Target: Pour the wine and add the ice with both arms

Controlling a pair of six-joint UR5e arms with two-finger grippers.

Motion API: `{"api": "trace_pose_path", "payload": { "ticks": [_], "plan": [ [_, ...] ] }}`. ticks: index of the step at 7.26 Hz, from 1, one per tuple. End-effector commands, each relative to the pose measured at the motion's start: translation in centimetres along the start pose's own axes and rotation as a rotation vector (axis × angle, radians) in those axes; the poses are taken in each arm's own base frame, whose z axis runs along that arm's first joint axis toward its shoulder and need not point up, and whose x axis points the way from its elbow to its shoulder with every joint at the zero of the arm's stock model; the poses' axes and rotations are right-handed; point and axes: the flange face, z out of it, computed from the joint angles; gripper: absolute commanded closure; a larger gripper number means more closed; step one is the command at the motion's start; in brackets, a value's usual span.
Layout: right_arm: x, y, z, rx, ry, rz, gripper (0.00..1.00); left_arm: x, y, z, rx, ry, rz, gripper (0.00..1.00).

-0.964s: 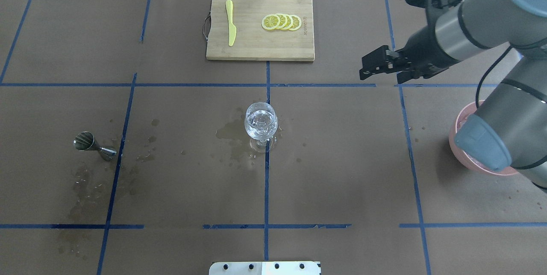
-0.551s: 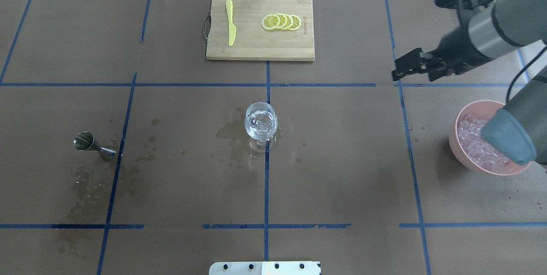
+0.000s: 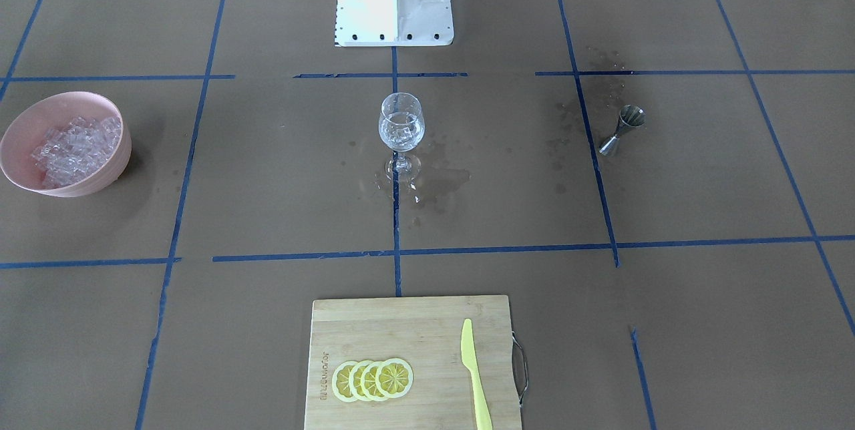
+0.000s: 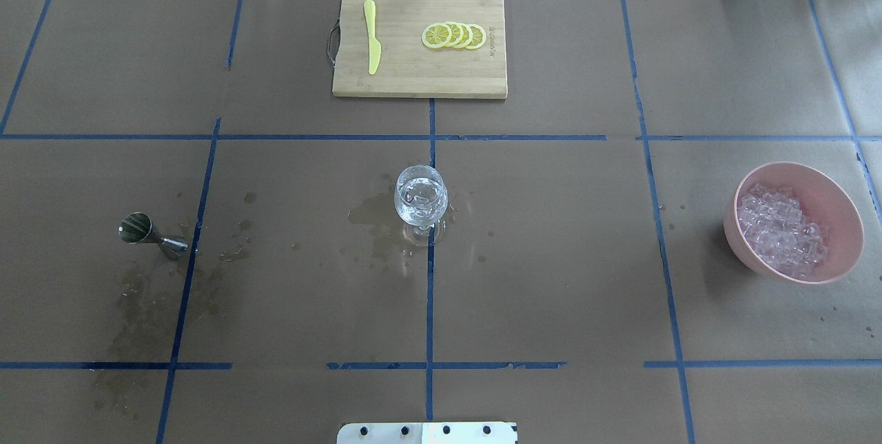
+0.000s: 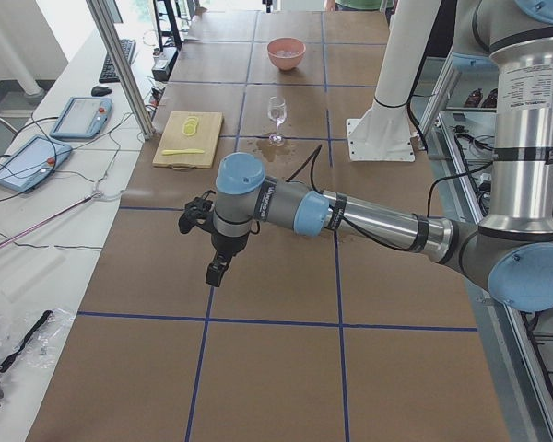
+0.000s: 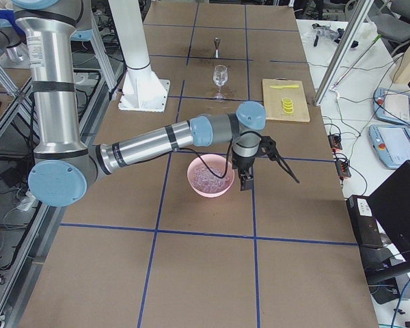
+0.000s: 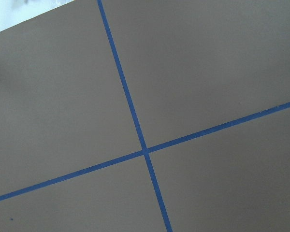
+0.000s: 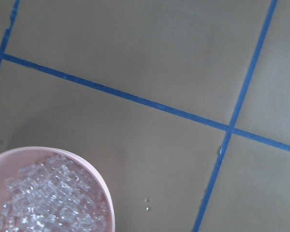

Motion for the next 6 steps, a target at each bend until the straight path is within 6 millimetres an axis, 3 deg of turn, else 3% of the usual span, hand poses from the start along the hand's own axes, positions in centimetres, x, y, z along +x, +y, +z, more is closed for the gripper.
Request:
{"api": "trace_pose_path", "payload": {
  "ticks": [1, 4, 6],
  "plan": [
    [8.0, 3.5, -0.3, 0.018, -0.039, 0.074, 0.00, -3.0, 2.1, 1.3, -0.032, -0.004, -0.066, 0.00],
    [8.2, 3.2, -1.2, 0.028, 0.016, 0.114, 0.00, -4.5, 5.6, 3.9, -0.092, 0.001, -0.123, 0.00],
    [8.2, 4.9, -0.8, 0.020, 0.012, 0.139, 0.00, -4.6, 5.7, 4.6, -0.101, 0.025, -0.194, 0.00]
  ]
}}
